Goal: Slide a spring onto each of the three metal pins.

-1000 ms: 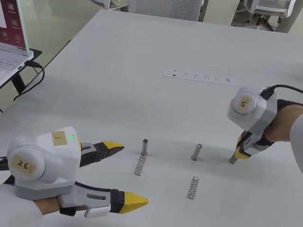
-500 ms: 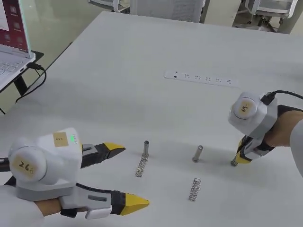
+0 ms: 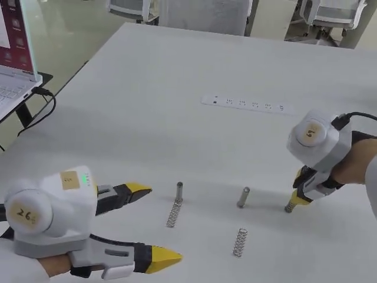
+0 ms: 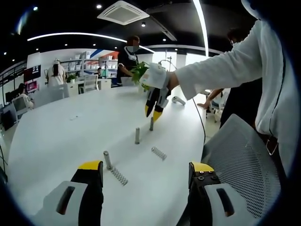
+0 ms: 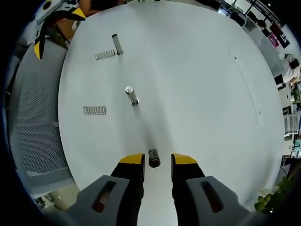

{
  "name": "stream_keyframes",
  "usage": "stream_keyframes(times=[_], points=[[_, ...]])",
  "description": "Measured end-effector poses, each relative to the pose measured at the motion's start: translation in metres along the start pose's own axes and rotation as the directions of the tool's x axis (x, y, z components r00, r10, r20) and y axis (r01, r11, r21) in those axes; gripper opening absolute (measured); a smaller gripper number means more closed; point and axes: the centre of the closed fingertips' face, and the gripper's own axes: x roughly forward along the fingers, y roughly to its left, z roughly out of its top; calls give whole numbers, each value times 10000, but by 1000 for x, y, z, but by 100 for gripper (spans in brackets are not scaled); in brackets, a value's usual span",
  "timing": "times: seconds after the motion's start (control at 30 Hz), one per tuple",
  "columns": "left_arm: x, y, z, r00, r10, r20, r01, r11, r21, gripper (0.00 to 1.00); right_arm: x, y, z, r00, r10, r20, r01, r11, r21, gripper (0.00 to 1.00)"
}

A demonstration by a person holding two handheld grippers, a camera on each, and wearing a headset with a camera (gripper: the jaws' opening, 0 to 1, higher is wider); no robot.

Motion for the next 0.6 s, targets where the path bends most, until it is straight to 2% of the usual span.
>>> stream_keyframes(times=[0.13,0.37,0.47,0.5,0.6], points=[[0,-1,0,10000,-1,10,1,10000,48,70,-17,1,10,9977,-266,622,263,9996,51,21],[-1,-3,1,10000,-6,28,5,10000,98,70,-38,15,26,9846,-415,1696,356,9986,381,21],[-1,-4,1,10000,-8,16,8,9999,148,70,-44,25,36,9701,-336,2403,153,9969,776,21],[-2,-5,1,10000,-14,29,13,9999,138,70,-46,31,41,9605,-245,2773,-24,9954,960,21],[-2,-5,1,10000,-12,38,12,9999,151,70,-51,42,47,9407,-125,3390,-365,9898,1376,22]])
